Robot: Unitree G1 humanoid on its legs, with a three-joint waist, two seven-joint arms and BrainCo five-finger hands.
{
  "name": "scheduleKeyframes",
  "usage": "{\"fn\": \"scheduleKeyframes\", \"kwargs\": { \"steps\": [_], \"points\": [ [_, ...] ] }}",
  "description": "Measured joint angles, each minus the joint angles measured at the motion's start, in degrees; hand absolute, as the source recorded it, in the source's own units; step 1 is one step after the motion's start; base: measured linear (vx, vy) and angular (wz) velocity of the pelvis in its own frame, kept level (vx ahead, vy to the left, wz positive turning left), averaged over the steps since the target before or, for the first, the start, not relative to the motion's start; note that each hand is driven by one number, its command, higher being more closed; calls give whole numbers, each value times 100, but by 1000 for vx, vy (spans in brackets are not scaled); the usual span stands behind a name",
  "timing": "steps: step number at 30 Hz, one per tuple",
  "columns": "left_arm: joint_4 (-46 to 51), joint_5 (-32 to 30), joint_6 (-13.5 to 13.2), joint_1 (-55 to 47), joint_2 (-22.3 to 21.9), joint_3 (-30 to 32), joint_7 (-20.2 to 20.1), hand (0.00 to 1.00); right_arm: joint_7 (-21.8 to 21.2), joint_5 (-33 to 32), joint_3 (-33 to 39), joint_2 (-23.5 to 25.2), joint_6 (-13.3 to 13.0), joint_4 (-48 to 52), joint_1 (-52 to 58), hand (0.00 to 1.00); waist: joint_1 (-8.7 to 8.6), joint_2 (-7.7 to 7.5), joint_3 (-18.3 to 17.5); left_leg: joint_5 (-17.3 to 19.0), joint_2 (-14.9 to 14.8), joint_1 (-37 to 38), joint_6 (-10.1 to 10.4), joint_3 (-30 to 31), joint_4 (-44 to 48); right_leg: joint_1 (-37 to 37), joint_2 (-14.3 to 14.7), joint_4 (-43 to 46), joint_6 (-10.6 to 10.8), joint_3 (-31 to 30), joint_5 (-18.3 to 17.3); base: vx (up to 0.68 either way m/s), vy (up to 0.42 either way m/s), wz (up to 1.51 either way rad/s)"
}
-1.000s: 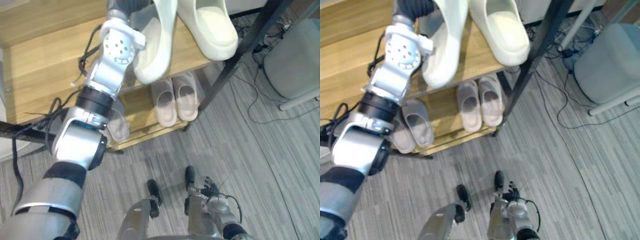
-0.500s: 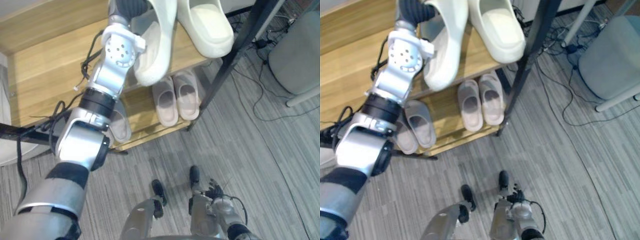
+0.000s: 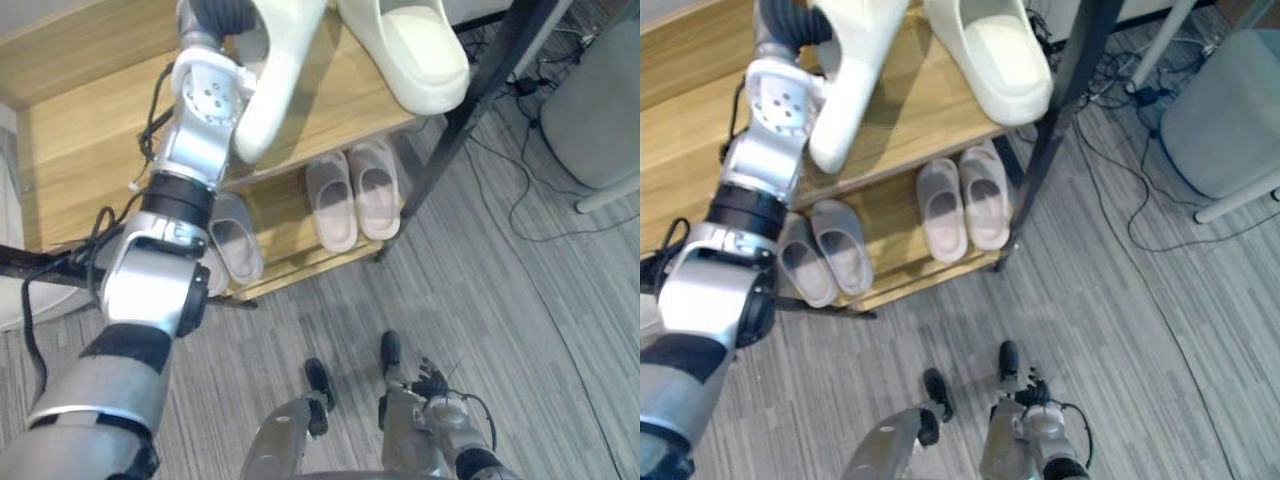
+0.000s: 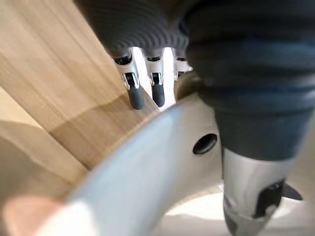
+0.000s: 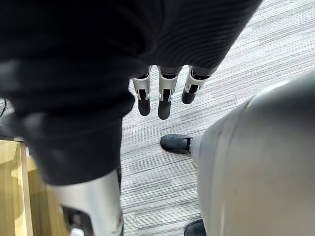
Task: Organize the slippers on the shoe rack
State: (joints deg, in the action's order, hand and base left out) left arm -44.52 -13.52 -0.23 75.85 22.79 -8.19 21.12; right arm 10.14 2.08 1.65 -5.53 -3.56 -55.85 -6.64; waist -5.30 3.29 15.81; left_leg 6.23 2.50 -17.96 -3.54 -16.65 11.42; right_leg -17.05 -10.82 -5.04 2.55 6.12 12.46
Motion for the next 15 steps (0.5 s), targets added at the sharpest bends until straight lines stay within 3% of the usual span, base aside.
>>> {"fn": "scheduleKeyframes", "kwargs": {
  "steps": [15],
  "points": [
    [0, 2, 179, -2, -1, 34, -1, 0, -19, 2, -22, -25, 2, -7, 62, 0, 92, 94, -58, -33, 20, 3, -3, 156, 0, 74, -1, 0, 47, 131, -34, 5, 0, 4]
  ]
}}
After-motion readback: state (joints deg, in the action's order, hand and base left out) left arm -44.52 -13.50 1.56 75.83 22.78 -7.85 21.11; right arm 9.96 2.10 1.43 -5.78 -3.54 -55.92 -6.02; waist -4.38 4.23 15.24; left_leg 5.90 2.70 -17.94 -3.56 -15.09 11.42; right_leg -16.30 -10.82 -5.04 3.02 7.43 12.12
